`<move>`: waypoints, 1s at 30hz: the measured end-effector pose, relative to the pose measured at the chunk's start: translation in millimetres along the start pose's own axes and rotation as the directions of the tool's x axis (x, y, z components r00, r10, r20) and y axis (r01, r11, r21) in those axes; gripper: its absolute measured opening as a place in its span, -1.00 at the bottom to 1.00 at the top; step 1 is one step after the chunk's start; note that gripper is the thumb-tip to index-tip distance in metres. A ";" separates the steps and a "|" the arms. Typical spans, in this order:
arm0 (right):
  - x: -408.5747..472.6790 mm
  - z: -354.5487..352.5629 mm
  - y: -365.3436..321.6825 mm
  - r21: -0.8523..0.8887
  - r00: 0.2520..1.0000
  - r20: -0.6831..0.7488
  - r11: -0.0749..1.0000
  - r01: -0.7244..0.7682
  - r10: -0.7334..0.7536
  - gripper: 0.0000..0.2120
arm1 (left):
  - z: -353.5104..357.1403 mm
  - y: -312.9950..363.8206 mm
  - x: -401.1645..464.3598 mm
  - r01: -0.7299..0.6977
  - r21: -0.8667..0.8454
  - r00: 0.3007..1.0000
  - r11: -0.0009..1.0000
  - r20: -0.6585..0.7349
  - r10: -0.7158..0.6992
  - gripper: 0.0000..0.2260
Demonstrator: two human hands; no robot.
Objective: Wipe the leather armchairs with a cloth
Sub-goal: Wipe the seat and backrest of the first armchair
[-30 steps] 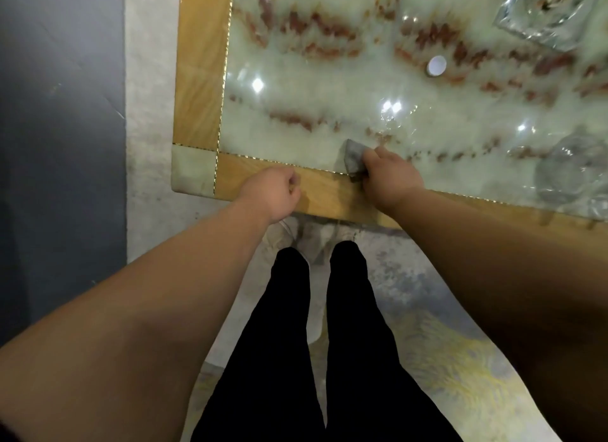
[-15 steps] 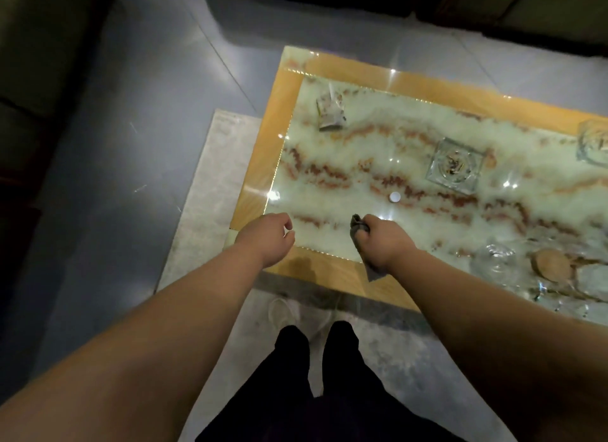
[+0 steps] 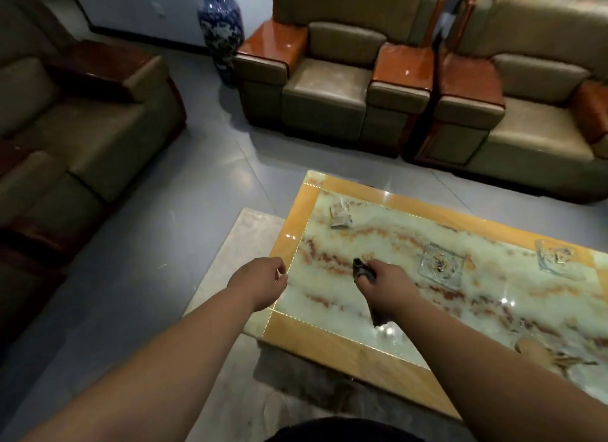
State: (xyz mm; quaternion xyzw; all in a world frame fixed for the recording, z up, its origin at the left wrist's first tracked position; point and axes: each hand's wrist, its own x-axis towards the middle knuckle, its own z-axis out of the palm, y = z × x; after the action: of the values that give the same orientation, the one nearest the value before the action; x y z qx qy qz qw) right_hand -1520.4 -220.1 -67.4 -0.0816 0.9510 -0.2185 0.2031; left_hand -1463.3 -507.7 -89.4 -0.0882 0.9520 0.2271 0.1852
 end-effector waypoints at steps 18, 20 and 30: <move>-57.2 4.2 32.5 -0.209 0.922 0.191 0.904 0.373 -0.336 -0.76 | 65.2 48.2 -117.0 0.240 -0.128 0.963 0.962 -0.091 -0.252 -0.81; -63.9 11.1 52.6 -0.234 0.908 0.243 0.888 0.395 -0.340 -0.77 | 86.4 61.5 -130.9 0.263 -0.145 0.960 0.954 -0.057 -0.273 -0.81; -86.0 45.7 65.1 -0.274 0.806 0.428 0.792 0.546 -0.408 -0.77 | 139.2 61.0 -234.5 0.474 -0.223 0.874 0.852 0.002 -0.485 -0.82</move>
State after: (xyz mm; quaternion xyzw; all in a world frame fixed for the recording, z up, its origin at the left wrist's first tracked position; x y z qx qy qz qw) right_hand -1427.8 -158.6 -104.0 -0.3981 0.8704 -0.0548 0.2845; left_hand -1220.4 -369.6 -88.3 -0.3483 0.8741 0.2735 0.1994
